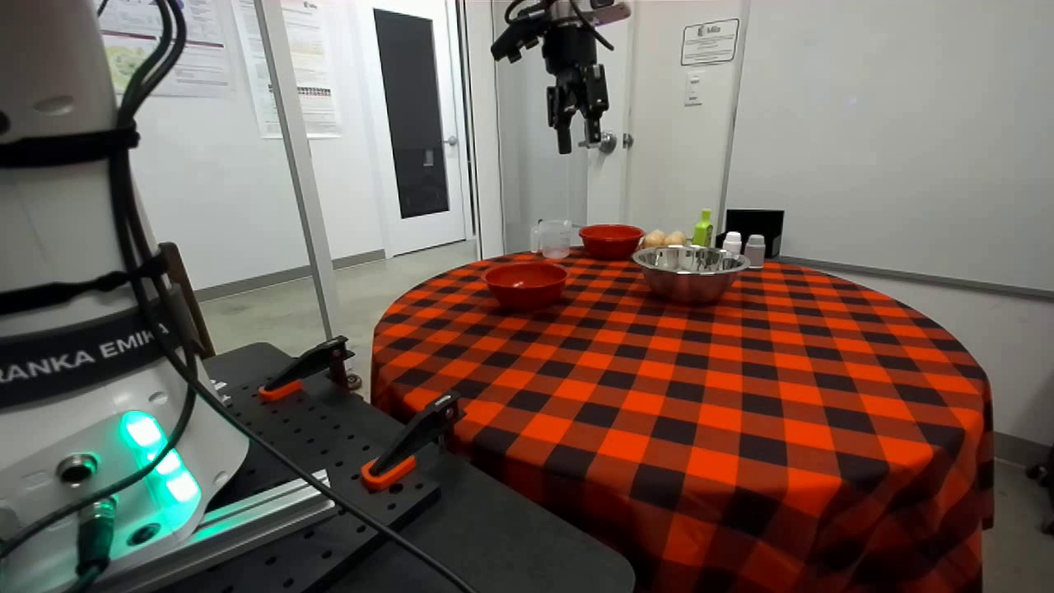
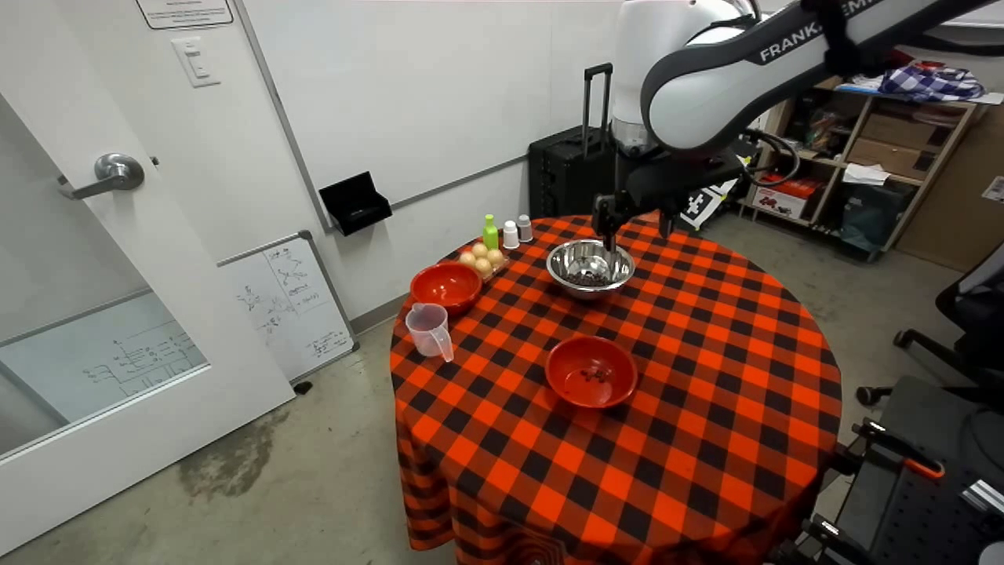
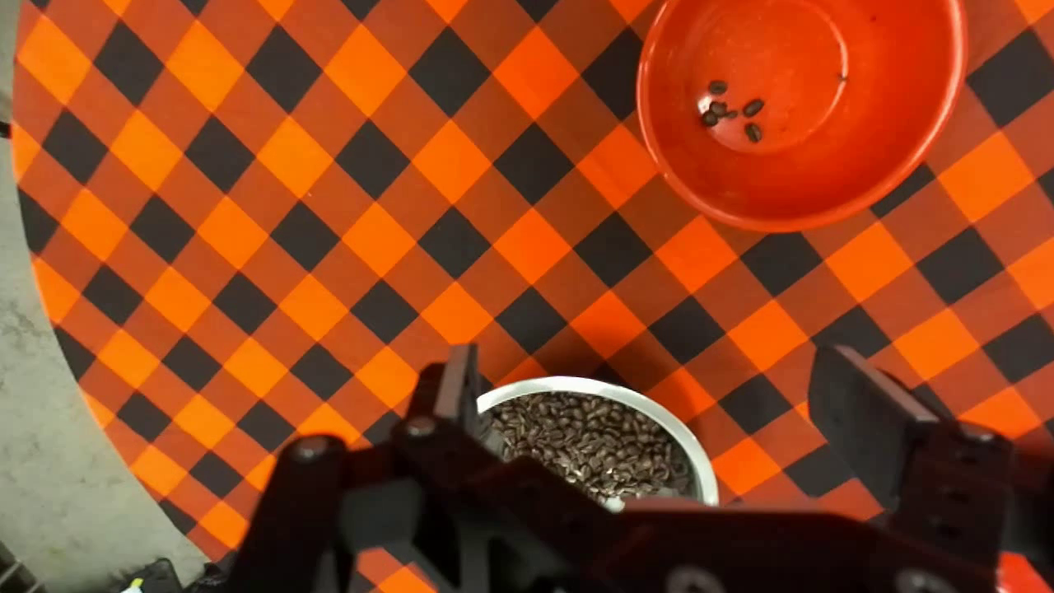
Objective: Pour the things in the metal bowl into the red bowl
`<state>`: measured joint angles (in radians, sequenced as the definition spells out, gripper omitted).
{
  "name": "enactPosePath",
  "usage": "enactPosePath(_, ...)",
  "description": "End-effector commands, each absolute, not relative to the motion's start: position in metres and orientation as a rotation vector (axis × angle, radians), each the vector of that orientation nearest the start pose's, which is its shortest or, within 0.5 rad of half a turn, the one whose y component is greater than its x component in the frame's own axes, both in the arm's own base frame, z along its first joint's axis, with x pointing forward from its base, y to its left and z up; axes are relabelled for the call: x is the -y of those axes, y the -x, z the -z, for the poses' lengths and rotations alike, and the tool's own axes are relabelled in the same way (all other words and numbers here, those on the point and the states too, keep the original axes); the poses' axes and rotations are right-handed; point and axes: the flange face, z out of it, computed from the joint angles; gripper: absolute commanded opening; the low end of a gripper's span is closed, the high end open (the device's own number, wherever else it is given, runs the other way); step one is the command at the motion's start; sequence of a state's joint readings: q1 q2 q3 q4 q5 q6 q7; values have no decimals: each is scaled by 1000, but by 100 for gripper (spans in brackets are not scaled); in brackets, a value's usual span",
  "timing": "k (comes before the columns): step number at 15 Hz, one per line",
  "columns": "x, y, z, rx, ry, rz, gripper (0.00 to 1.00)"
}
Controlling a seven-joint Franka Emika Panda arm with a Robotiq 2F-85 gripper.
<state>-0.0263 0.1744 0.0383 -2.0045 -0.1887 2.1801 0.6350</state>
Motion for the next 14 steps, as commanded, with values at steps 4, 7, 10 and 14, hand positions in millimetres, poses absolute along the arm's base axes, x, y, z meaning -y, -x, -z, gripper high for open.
enactPosePath(4,63,-612,-348,-1321,2942,40,100)
enactPosePath(7,87,-610,-330,-1550,2805,17,100)
enactPosePath(10,100,-614,-314,-1756,2658,38,100)
enactPosePath(14,107,-628,-290,-1860,2583,65,100)
